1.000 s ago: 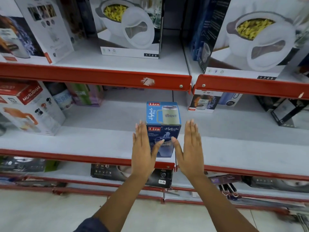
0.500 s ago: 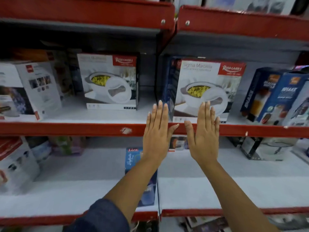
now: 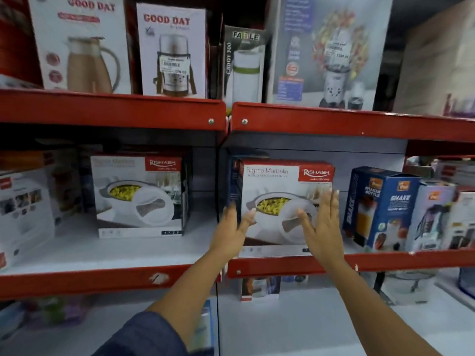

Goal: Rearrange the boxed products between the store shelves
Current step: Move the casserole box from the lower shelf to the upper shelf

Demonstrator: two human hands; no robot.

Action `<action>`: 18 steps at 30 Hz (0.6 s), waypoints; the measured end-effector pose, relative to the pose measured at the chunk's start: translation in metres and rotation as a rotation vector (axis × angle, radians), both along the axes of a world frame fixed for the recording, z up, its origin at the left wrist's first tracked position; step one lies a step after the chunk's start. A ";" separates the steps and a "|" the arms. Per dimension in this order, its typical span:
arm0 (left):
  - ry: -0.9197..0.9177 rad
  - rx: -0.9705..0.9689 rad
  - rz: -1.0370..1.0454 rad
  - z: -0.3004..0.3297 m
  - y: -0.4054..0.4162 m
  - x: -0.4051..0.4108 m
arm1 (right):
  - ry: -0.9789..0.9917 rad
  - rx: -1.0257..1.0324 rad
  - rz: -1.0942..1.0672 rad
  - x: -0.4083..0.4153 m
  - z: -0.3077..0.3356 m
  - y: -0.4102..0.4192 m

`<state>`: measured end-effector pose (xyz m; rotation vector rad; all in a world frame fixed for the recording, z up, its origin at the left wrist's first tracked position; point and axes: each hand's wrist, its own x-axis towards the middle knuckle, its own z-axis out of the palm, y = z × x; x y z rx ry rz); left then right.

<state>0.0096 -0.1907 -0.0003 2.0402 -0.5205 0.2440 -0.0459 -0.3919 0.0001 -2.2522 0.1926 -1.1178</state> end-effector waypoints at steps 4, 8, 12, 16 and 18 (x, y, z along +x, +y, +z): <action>0.152 -0.115 -0.155 -0.007 -0.001 -0.002 | 0.028 0.168 0.110 0.001 0.000 -0.005; 0.201 -0.226 -0.206 -0.007 0.006 -0.007 | -0.014 0.245 0.108 -0.002 0.004 -0.006; 0.128 -0.340 -0.194 -0.001 0.016 -0.016 | -0.115 0.245 0.131 -0.015 0.013 0.004; 0.023 -0.425 -0.150 0.002 0.030 -0.032 | -0.186 0.234 0.143 -0.033 0.023 0.022; -0.020 -0.451 -0.132 0.003 0.039 -0.043 | -0.211 0.224 0.144 -0.043 0.025 0.032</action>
